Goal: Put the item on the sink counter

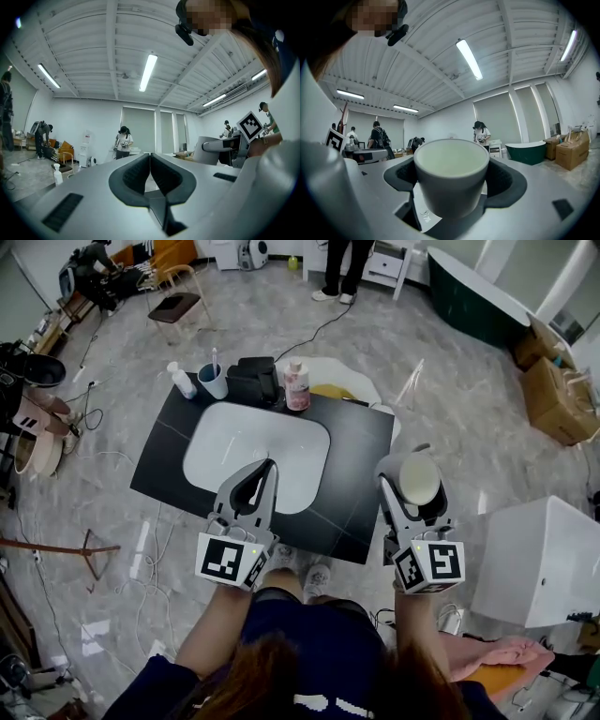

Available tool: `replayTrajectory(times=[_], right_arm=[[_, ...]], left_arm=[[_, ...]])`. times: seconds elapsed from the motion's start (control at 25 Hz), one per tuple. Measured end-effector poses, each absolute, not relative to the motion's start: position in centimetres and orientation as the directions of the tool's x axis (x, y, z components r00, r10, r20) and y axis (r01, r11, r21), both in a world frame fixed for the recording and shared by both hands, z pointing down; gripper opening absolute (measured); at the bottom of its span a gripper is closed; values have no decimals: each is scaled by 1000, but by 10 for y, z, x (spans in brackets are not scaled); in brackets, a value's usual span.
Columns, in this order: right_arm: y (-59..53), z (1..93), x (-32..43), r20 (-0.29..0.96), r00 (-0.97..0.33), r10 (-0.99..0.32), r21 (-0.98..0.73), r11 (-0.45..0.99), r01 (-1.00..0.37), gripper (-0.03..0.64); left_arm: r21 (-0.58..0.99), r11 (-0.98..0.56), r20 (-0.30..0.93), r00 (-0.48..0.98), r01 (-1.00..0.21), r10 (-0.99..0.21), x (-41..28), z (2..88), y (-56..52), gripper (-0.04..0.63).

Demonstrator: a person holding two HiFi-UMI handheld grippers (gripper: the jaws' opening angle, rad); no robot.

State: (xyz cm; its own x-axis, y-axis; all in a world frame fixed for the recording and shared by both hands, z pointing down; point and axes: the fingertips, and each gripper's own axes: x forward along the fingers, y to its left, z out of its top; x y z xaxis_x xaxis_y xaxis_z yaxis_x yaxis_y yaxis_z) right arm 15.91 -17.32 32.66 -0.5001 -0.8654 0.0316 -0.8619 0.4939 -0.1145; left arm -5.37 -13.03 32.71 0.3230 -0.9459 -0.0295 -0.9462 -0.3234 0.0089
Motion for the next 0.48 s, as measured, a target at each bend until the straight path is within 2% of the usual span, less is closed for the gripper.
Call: replayTrajectory(times=[0.48], right_arm=[[-231,312,136,3,-372,-928,-115,369,-922,436]], left_arm=[[7,-472,-39,471,-882,-881,-75,319,-226,25]])
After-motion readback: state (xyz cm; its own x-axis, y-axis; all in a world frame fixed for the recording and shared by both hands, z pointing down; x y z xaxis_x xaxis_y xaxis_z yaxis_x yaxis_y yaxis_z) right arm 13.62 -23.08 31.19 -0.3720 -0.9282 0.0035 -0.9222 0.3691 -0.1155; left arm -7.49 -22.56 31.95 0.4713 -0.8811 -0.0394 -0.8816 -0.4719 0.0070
